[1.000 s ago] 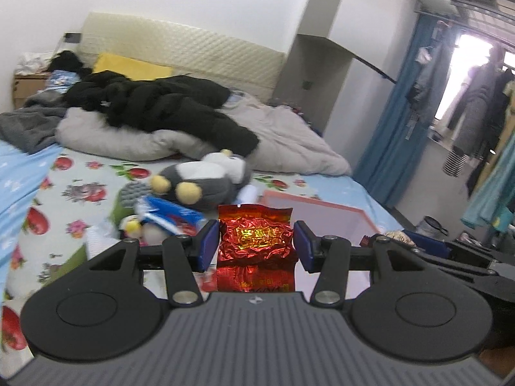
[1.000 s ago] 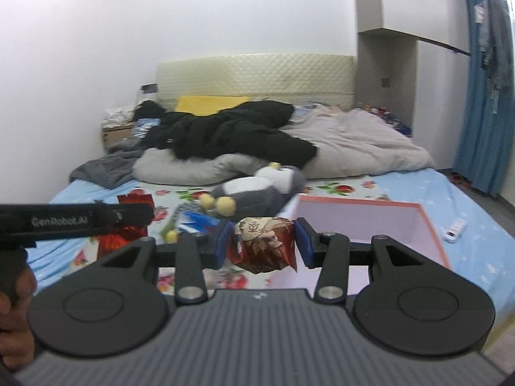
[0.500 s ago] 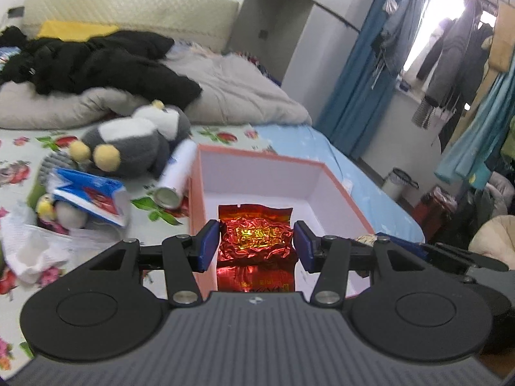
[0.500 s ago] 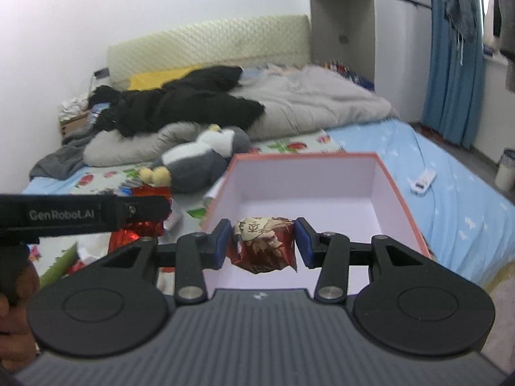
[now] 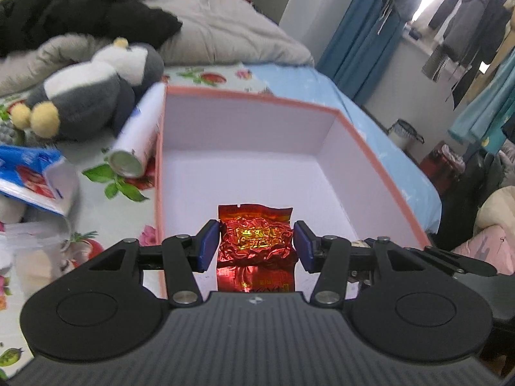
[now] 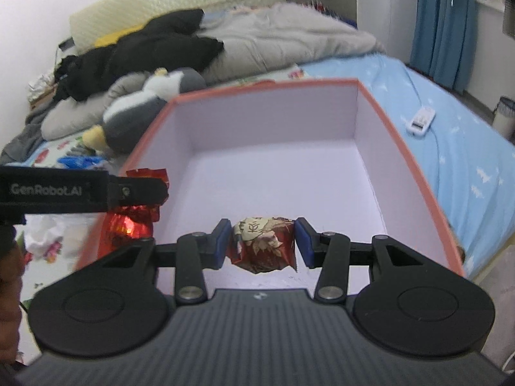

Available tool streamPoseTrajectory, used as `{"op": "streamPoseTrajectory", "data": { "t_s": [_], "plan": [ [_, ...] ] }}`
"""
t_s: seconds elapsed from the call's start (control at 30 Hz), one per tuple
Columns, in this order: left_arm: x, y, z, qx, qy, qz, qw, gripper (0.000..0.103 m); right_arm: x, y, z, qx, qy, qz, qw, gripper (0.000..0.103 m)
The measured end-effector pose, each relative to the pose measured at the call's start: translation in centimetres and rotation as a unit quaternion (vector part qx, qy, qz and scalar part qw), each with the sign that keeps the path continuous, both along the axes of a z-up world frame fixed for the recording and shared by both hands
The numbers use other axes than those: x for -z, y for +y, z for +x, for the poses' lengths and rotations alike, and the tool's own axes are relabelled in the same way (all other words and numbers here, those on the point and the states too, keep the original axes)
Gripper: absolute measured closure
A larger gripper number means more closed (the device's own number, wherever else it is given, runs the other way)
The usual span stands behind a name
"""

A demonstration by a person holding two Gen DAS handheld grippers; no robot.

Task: Organize soft objects
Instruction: 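Open both tools to drop the candies into the box, then move both tools back over the clutter on the bed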

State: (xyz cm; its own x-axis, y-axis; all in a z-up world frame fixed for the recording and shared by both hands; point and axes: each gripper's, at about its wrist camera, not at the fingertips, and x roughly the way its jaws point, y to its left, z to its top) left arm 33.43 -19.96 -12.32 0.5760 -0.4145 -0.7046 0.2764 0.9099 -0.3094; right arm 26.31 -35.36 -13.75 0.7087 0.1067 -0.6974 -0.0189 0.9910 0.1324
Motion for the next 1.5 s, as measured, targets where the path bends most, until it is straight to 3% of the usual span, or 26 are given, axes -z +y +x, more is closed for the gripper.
{"op": "streamPoseTrajectory", "data": {
  "t_s": [0.27, 0.5, 1.13, 1.5],
  "plan": [
    [3.1, -1.0, 2.2, 0.015, 0.031, 0.013, 0.9993, 0.046, 2.2, -0.8, 1.3, 0.012, 0.029, 0.015, 0.999, 0.053],
    [2.3, -0.4, 1.3, 0.015, 0.019, 0.013, 0.9996, 0.041, 1.6, -0.7, 0.6, 0.012, 0.025, 0.021, 0.999, 0.050],
    [-9.7, 5.3, -8.7, -0.024, -0.094, -0.002, 0.9953, 0.041, -9.7, 3.7, -7.2, -0.023, -0.111, 0.013, 0.993, 0.050],
    [-14.4, 10.3, -15.9, -0.060, -0.142, -0.005, 0.9881, 0.041, -13.1, 7.0, -11.2, -0.061, -0.143, 0.023, 0.988, 0.050]
  ]
}}
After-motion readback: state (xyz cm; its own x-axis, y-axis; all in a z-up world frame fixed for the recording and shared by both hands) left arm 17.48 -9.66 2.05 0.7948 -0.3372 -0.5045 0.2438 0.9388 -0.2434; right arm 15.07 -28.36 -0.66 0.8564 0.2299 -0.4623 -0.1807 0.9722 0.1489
